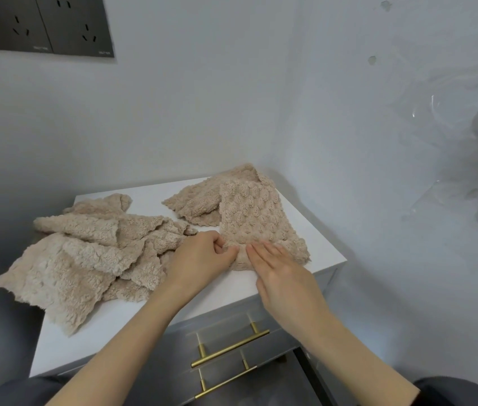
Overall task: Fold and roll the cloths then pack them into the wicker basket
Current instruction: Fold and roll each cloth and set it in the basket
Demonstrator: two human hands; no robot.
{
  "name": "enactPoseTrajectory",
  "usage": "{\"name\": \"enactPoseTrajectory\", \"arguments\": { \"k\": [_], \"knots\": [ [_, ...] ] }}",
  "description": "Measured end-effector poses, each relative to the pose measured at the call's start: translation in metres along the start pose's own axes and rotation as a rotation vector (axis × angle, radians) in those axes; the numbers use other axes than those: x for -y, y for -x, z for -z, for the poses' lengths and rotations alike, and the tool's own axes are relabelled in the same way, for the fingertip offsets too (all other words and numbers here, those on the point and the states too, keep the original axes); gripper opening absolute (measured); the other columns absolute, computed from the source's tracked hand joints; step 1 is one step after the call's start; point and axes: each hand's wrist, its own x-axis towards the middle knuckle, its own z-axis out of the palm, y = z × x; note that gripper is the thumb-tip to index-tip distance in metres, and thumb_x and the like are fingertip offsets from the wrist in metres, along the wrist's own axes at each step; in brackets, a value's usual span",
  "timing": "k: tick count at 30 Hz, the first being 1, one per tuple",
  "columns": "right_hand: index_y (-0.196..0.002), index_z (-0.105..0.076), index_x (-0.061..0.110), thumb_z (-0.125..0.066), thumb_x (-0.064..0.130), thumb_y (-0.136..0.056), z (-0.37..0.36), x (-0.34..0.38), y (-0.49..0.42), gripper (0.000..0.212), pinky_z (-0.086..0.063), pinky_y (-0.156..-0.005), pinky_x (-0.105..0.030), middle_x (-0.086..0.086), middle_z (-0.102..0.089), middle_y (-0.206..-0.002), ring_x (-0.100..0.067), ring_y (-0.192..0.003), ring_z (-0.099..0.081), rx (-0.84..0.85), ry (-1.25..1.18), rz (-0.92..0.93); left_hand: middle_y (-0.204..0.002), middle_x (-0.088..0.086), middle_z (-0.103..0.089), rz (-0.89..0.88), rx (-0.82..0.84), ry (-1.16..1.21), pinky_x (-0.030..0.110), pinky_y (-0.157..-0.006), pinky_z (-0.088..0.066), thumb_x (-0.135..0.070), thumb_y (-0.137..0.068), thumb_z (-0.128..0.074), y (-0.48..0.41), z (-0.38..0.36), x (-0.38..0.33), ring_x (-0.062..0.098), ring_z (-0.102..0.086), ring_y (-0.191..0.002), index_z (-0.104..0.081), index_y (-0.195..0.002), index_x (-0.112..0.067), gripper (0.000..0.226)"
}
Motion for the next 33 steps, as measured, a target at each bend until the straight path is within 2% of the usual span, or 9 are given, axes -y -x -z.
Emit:
{"name": "enactPoseTrajectory", "arguments": {
  "k": [3, 6, 10, 14, 16, 21, 26, 29, 33],
  "knots": [
    [-0.143, -0.043, 0.011, -0.055, 0.012, -0.093, 0.003, -0.012, 0.004, 0.052, -0.016, -0.115, -0.026, -0.005, -0.041, -0.148, -0.018, -0.138, -0.037, 0.112, -0.024, -0.022, -0.062, -0.009, -0.059, -0.029, -0.040, -0.031, 0.028, -0.058, -0.044, -0.042, -0.086, -0.060, 0.003, 0.000, -0.001, 0.006, -0.055, -0.059, -0.058, -0.077, -0.021, 0.023],
    [-0.153, -0.016, 0.022, -0.026, 0.026, -0.105, 0.003, -0.031, 0.009, 0.049, 0.009, -0.108, -0.015, 0.007, -0.017, -0.159, -0.009, -0.147, -0.011, 0.137, -0.043, -0.067, -0.066, -0.010, -0.060, -0.029, -0.052, -0.058, 0.026, -0.056, -0.044, -0.043, -0.088, -0.057, 0.005, 0.001, -0.002, 0.004, -0.056, -0.062, -0.057, -0.082, -0.023, 0.021],
    [-0.153, -0.013, 0.024, -0.024, 0.032, -0.105, 0.004, -0.042, 0.012, 0.049, 0.000, -0.110, -0.013, 0.009, -0.014, -0.159, -0.004, -0.146, -0.010, 0.150, -0.076, -0.103, -0.074, -0.013, -0.059, -0.050, -0.109, -0.078, 0.026, -0.058, -0.045, -0.044, -0.087, -0.057, 0.010, 0.002, -0.001, 0.005, -0.056, -0.070, -0.055, -0.089, -0.025, 0.019],
    [-0.151, -0.023, 0.028, -0.031, 0.028, -0.104, 0.005, -0.055, 0.011, 0.048, -0.021, -0.110, -0.016, 0.014, -0.024, -0.156, -0.002, -0.142, -0.022, 0.153, -0.157, -0.094, -0.102, -0.013, -0.060, -0.358, -0.166, -0.064, 0.030, -0.081, -0.045, -0.029, -0.091, -0.060, 0.016, 0.007, -0.001, 0.009, -0.052, -0.098, -0.065, -0.100, -0.025, 0.011],
    [-0.148, -0.032, 0.031, -0.037, 0.025, -0.102, 0.009, -0.060, 0.010, 0.046, -0.028, -0.103, -0.014, 0.018, -0.032, -0.151, -0.002, -0.137, -0.032, 0.143, -0.211, -0.094, -0.103, -0.012, -0.068, -0.487, -0.137, -0.131, 0.035, -0.086, -0.045, -0.022, -0.092, -0.060, 0.019, 0.009, -0.001, 0.013, -0.055, -0.103, -0.071, -0.105, -0.025, 0.018],
    [-0.137, -0.047, 0.037, -0.046, 0.013, -0.096, 0.010, -0.067, 0.009, 0.047, -0.031, -0.076, -0.014, 0.019, -0.056, -0.126, 0.007, -0.098, -0.043, 0.106, -0.310, -0.106, -0.123, -0.014, -0.062, -0.412, -0.043, -0.297, 0.031, -0.098, -0.035, -0.044, -0.086, -0.053, 0.021, 0.009, 0.004, 0.008, -0.047, -0.122, -0.054, -0.131, -0.040, 0.045],
    [-0.127, -0.059, 0.031, -0.052, 0.000, -0.087, 0.003, -0.072, 0.005, 0.051, -0.037, -0.091, -0.016, 0.016, -0.058, -0.124, -0.004, -0.114, -0.051, 0.057, -0.403, -0.158, -0.118, -0.015, -0.063, -0.397, -0.059, -0.281, 0.031, -0.096, -0.040, -0.039, -0.088, -0.050, 0.016, 0.005, 0.005, 0.006, -0.050, -0.117, -0.055, -0.129, -0.039, 0.041],
    [-0.118, -0.067, 0.024, -0.054, -0.002, -0.086, 0.002, -0.073, 0.002, 0.044, -0.041, -0.089, -0.014, 0.013, -0.062, -0.113, -0.005, -0.104, -0.058, -0.009, -0.495, -0.195, -0.105, -0.008, -0.068, -0.300, -0.014, -0.137, 0.034, -0.089, -0.046, -0.036, -0.089, -0.053, 0.012, 0.007, 0.005, 0.012, -0.058, -0.102, -0.059, -0.121, -0.033, 0.032],
    [-0.104, -0.072, 0.025, -0.059, 0.008, -0.088, 0.010, -0.076, -0.001, 0.027, -0.047, -0.089, -0.031, 0.005, -0.071, -0.097, -0.013, -0.094, -0.062, 0.025, -0.701, -0.334, -0.091, -0.006, -0.067, -0.178, 0.078, 0.128, 0.026, -0.067, -0.042, -0.031, -0.091, -0.055, 0.007, 0.011, 0.005, 0.010, -0.059, -0.079, -0.062, -0.107, -0.029, 0.017]
  ]
}}
